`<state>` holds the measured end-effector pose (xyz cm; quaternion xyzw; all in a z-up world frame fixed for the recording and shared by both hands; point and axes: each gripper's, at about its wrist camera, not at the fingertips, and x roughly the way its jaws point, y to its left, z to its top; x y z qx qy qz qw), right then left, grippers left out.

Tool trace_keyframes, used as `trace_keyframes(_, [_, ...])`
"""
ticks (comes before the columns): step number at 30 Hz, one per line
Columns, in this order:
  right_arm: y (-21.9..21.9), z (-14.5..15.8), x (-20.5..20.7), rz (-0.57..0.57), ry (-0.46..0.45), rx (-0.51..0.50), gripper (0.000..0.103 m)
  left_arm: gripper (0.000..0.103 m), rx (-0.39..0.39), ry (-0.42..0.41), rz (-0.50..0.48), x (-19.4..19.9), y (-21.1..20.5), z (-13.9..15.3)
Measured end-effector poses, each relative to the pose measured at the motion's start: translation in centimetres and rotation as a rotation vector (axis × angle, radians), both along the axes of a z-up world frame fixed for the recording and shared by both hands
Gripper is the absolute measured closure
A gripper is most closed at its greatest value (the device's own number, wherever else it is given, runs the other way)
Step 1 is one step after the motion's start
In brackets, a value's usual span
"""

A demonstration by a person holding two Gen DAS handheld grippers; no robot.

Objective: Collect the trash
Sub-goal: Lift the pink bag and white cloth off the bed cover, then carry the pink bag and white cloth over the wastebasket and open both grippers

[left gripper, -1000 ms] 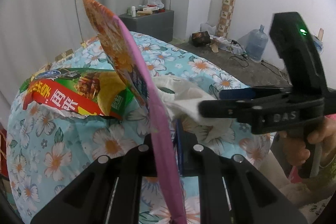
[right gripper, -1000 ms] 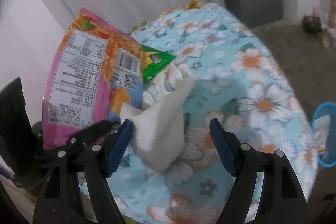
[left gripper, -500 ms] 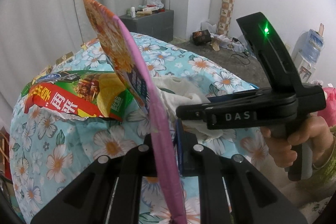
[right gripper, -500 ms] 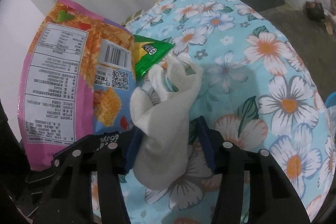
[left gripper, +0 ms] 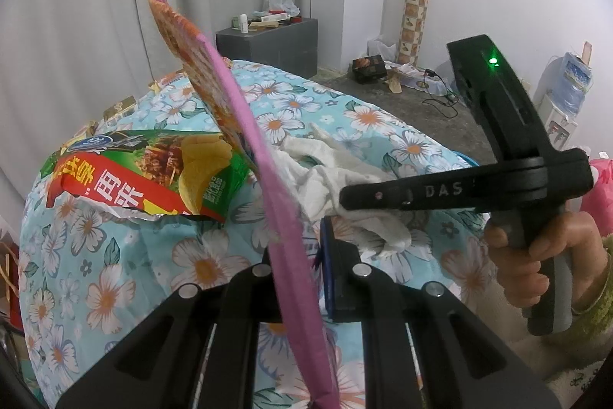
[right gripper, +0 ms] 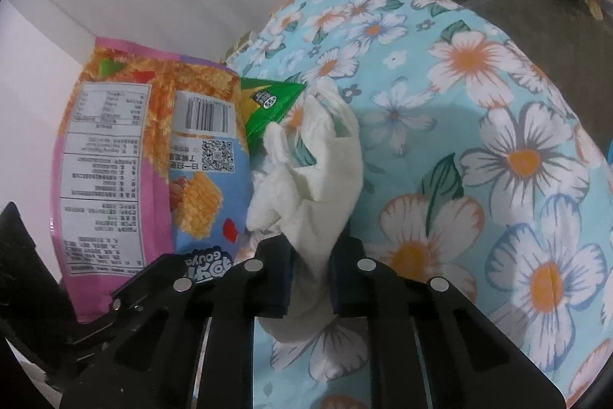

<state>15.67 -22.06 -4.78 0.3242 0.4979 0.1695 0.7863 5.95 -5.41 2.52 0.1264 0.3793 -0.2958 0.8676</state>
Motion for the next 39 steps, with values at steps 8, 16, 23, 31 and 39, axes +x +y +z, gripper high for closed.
trace_keyframes(8, [-1.4, 1.4, -1.4, -0.041, -0.024, 0.005, 0.092, 0.093, 0.000, 0.003, 0.004, 0.1, 0.2, -0.1])
trace_keyframes(16, [-3.3, 2.4, -2.7, -0.094, -0.041, 0.008, 0.092, 0.093, -0.002, -0.007, 0.002, 0.1, 0.3, 0.1])
trace_keyframes(23, [-4.9, 3.9, -3.9, -0.150, -0.078, 0.025, 0.092, 0.096, -0.019, -0.051, -0.014, -0.2, 0.8, 1.3])
trace_keyframes(31, [-7.0, 6.2, -5.5, -0.217, -0.146, 0.019, 0.093, 0.096, -0.055, -0.099, -0.069, -1.2, 0.0, 3.3])
trace_keyframes(39, [-10.5, 6.9, -8.0, -0.316, -0.199, 0.047, 0.093, 0.096, -0.029, -0.123, -0.166, -1.8, -3.6, 4.5])
